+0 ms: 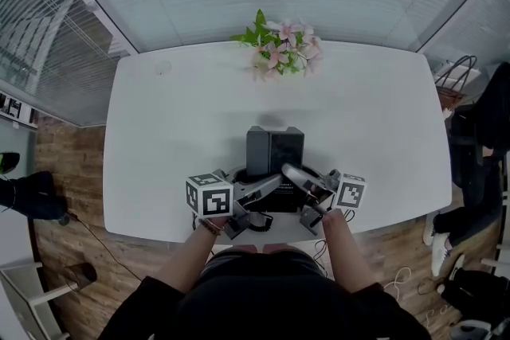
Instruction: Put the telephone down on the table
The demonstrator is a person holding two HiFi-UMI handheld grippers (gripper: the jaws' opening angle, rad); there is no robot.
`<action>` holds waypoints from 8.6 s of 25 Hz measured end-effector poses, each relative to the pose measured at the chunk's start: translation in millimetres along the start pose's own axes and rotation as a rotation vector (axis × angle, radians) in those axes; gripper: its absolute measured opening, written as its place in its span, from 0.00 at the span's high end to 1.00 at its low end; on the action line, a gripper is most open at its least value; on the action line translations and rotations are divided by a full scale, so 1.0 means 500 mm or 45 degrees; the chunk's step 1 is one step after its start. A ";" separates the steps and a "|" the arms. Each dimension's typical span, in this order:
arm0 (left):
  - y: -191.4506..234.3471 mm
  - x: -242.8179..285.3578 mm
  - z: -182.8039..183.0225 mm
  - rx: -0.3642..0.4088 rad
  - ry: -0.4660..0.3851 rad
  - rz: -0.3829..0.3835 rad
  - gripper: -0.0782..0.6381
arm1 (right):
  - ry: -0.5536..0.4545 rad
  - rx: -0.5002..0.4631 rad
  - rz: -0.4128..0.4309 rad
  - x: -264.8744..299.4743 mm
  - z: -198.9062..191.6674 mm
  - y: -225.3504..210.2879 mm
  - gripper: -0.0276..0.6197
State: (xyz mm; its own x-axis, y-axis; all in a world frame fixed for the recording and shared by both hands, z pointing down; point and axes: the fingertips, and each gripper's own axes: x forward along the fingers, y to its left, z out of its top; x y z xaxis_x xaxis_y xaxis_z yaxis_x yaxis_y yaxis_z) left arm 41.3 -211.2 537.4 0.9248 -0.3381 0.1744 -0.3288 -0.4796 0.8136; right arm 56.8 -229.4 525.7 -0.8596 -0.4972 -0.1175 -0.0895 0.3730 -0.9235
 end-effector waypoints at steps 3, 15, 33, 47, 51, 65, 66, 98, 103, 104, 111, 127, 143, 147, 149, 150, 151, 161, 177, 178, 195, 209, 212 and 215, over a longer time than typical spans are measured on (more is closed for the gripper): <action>0.005 -0.015 0.005 0.010 -0.010 0.021 0.55 | 0.005 0.024 0.003 -0.002 -0.005 -0.005 0.71; 0.028 -0.033 0.031 -0.008 -0.052 0.095 0.60 | -0.021 0.139 -0.018 0.009 0.000 -0.007 0.71; 0.062 -0.025 0.024 0.051 0.122 0.296 0.54 | 0.078 0.000 -0.229 0.020 -0.001 -0.030 0.70; 0.064 -0.020 0.027 0.065 0.138 0.315 0.54 | 0.128 -0.134 -0.352 0.011 0.005 -0.058 0.69; 0.066 -0.022 0.028 0.075 0.137 0.312 0.55 | 0.140 -0.140 -0.387 0.018 0.001 -0.054 0.67; 0.067 -0.028 0.033 0.091 0.138 0.322 0.57 | 0.147 -0.246 -0.528 0.015 0.011 -0.061 0.61; 0.068 -0.028 0.033 0.090 0.138 0.324 0.57 | 0.146 -0.250 -0.532 0.015 0.011 -0.060 0.61; 0.066 -0.017 0.027 0.132 0.175 0.385 0.59 | 0.083 -0.341 -0.719 -0.013 0.027 -0.075 0.54; 0.064 -0.016 0.026 0.135 0.176 0.390 0.59 | 0.079 -0.343 -0.717 -0.015 0.027 -0.072 0.54; 0.064 -0.016 0.027 0.135 0.175 0.391 0.59 | 0.078 -0.347 -0.717 -0.015 0.027 -0.072 0.54; 0.064 -0.016 0.028 0.142 0.176 0.404 0.59 | 0.057 -0.410 -0.742 -0.021 0.040 -0.065 0.57; 0.065 -0.021 0.026 0.189 0.200 0.447 0.58 | 0.019 -0.492 -0.768 -0.029 0.064 -0.039 0.59; 0.065 -0.044 0.033 0.306 0.192 0.547 0.58 | -0.009 -0.605 -0.783 -0.032 0.076 -0.014 0.60; 0.058 -0.057 0.056 0.367 0.132 0.585 0.60 | -0.026 -0.653 -0.768 -0.031 0.087 0.005 0.61; 0.058 -0.064 0.074 0.378 0.092 0.601 0.61 | -0.035 -0.682 -0.762 -0.029 0.094 0.015 0.62; 0.059 -0.069 0.083 0.382 0.071 0.611 0.61 | -0.040 -0.694 -0.759 -0.029 0.098 0.019 0.62; 0.058 -0.074 0.092 0.385 0.046 0.620 0.62 | -0.045 -0.705 -0.757 -0.029 0.101 0.024 0.62; -0.011 -0.104 0.192 0.438 -0.224 0.557 0.64 | -0.126 -0.859 -0.702 -0.023 0.145 0.090 0.65; -0.144 -0.134 0.272 0.742 -0.406 0.519 0.70 | -0.260 -1.158 -0.612 0.003 0.187 0.241 0.71; -0.150 -0.135 0.275 0.752 -0.414 0.514 0.70 | -0.264 -1.170 -0.609 0.004 0.187 0.247 0.72; -0.201 -0.142 0.295 0.827 -0.473 0.488 0.82 | -0.320 -1.261 -0.548 0.011 0.196 0.307 0.88; -0.208 -0.137 0.293 0.847 -0.464 0.478 0.86 | -0.327 -1.290 -0.545 0.015 0.193 0.322 0.95; -0.205 -0.135 0.291 0.849 -0.457 0.480 0.87 | -0.318 -1.292 -0.540 0.018 0.190 0.323 0.95; -0.207 -0.134 0.291 0.852 -0.459 0.474 0.87 | -0.311 -1.300 -0.548 0.020 0.187 0.320 0.95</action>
State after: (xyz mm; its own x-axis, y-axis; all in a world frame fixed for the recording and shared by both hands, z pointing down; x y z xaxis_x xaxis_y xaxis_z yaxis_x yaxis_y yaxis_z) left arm -14.4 -256.8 361.1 0.6532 -0.7523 0.0858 -0.7491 -0.6254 0.2185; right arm 80.8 -247.7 342.5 -0.5473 -0.8362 -0.0338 -0.8183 0.5432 -0.1878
